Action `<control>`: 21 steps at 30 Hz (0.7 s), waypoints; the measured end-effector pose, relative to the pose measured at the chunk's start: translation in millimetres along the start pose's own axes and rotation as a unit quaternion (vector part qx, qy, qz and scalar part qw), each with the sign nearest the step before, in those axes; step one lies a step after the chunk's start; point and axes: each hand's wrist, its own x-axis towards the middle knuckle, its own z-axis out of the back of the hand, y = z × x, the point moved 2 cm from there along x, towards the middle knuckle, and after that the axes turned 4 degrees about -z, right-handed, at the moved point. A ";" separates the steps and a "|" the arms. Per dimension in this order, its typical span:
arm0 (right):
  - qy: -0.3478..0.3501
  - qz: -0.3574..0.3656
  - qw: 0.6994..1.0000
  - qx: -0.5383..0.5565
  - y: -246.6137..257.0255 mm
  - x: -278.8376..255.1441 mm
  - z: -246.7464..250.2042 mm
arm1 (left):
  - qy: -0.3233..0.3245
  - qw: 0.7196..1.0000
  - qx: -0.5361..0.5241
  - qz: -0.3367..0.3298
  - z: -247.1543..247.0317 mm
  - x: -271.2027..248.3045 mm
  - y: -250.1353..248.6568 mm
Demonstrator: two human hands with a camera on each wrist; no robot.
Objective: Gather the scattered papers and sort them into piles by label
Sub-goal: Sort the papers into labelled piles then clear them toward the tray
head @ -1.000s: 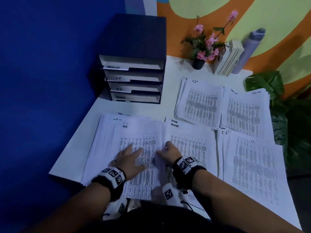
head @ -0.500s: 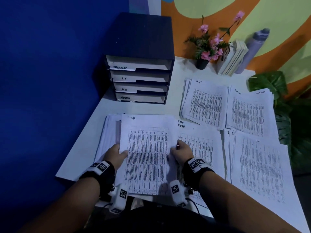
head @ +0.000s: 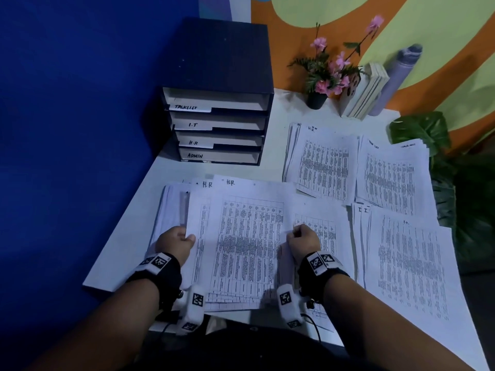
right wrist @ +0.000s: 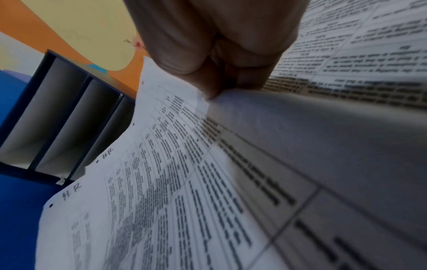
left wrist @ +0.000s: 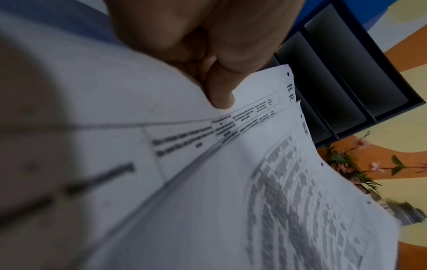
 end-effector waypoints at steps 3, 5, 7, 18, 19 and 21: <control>-0.015 -0.008 1.000 0.011 -2.9 3.1 8.9 | -0.020 1.000 0.019 0.004 5.5 2.6 -2.4; -0.002 -0.012 0.999 0.037 -2.0 2.9 10.1 | -0.026 1.000 0.015 0.001 6.4 1.7 -5.9; 0.047 -0.026 0.994 0.098 0.2 0.1 5.9 | -0.013 1.000 -0.012 -0.014 1.5 -2.5 -11.2; -0.005 0.008 1.000 0.028 -1.4 -0.1 1.7 | -0.010 0.958 0.285 -0.009 -12.5 -4.9 -2.7; -0.002 0.008 1.000 0.030 -4.4 -0.3 0.4 | -0.006 0.957 0.290 -0.002 -12.9 -3.8 -0.4; 0.020 0.003 0.999 0.038 -10.5 -1.0 -4.5 | -0.010 0.949 0.314 0.018 -11.3 0.1 1.5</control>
